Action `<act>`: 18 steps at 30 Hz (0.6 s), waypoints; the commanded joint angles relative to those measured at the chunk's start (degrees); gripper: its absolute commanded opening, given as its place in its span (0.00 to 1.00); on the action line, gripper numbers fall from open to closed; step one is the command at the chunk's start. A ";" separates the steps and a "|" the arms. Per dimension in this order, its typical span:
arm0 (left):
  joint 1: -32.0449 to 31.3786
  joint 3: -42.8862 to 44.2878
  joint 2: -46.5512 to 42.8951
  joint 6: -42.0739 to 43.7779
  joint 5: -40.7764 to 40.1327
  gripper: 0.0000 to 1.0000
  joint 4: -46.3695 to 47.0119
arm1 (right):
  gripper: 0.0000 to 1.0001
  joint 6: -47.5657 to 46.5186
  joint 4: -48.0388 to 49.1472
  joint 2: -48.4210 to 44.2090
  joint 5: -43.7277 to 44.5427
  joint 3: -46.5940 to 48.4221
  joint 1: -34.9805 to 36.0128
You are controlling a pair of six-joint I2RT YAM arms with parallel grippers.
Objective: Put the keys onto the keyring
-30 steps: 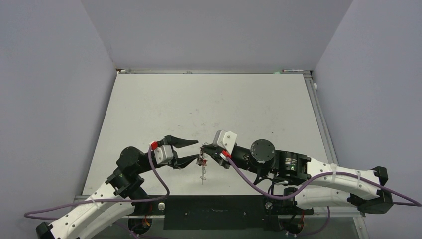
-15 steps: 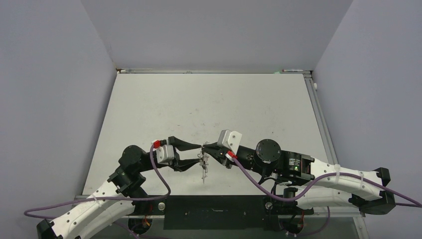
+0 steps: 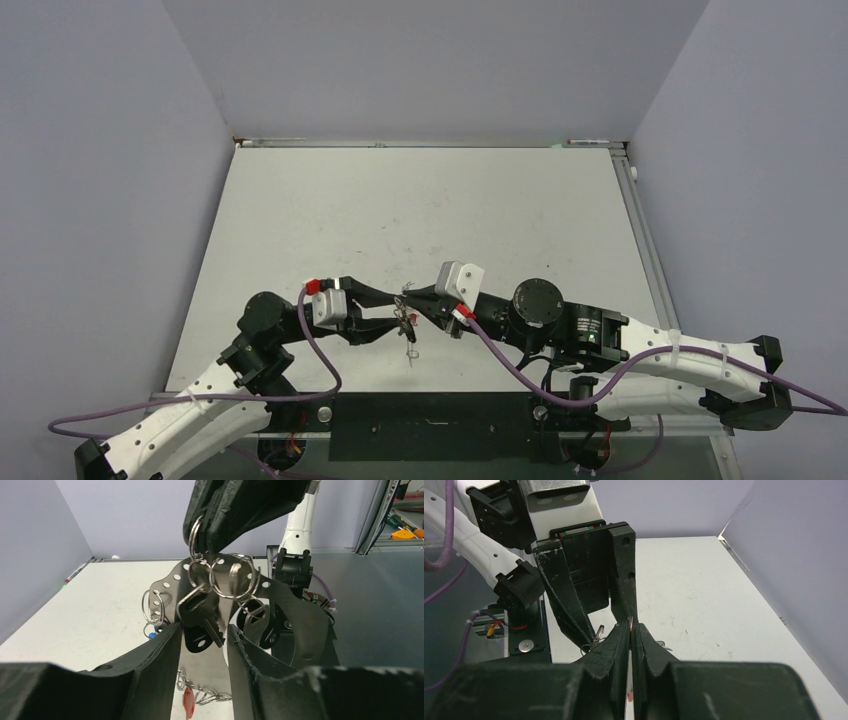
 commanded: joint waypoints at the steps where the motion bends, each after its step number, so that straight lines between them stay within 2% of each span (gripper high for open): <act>1: 0.10 0.89 -0.31 -0.71 0.31 0.30 3.06 | 0.05 -0.54 5.52 0.19 -0.60 1.70 0.04; 7: 0.12 1.23 -0.59 -0.15 -1.06 0.18 1.86 | 0.05 -0.66 4.99 0.31 -0.41 1.81 -0.01; 11: 0.10 1.46 -0.93 0.46 -1.65 0.01 1.10 | 0.05 -0.68 4.26 -0.55 0.42 1.35 0.04; 18: 0.12 2.68 -2.22 4.96 -4.19 0.00 -3.46 | 0.05 0.50 2.90 -3.09 2.37 -0.75 0.06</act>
